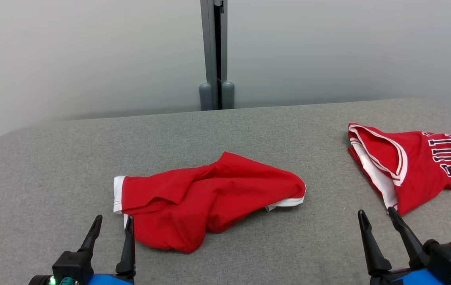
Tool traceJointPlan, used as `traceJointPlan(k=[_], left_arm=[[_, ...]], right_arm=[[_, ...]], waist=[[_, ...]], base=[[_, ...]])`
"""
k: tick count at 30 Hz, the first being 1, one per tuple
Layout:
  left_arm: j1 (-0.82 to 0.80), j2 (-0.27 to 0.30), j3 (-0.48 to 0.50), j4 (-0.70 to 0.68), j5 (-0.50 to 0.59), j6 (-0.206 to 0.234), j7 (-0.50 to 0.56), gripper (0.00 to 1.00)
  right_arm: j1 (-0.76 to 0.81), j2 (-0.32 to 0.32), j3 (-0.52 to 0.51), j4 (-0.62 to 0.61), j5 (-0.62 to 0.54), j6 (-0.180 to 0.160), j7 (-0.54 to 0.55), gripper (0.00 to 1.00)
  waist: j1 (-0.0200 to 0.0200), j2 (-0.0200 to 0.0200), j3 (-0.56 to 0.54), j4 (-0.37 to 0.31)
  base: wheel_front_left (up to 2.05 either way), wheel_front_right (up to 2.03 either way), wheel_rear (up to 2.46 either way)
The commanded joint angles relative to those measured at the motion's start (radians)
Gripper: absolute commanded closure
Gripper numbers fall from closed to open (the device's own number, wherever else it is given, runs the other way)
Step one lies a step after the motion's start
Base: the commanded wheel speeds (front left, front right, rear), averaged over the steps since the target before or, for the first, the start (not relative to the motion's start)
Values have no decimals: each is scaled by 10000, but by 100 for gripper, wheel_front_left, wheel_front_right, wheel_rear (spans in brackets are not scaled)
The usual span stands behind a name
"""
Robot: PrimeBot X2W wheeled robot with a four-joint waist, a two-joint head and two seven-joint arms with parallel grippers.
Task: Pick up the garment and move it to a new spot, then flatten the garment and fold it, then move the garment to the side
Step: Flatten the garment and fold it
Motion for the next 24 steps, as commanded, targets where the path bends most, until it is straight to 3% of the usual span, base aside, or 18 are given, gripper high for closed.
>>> traceJointPlan(k=[1, 11, 24], left_arm=[[46, 66, 24, -53, -18, 48, -46, 0], [-801, 12, -78, -368, 209, 74, -216, 0], [-2400, -298, -331, -277, 530, -97, -600, 0]], right_arm=[[28, -11, 28, -20, 5, 5, 34, 0], [-695, -138, 529, 539, -16, 5, 75, 0], [-3259, -326, 1225, 3731, 392, 5, -678, 0]], waist=[[0, 0, 17, 10], [0, 0, 1016, 319], [0, 0, 2892, 1080]], base=[[0, 0, 0], [0, 0, 0], [0, 0, 0]])
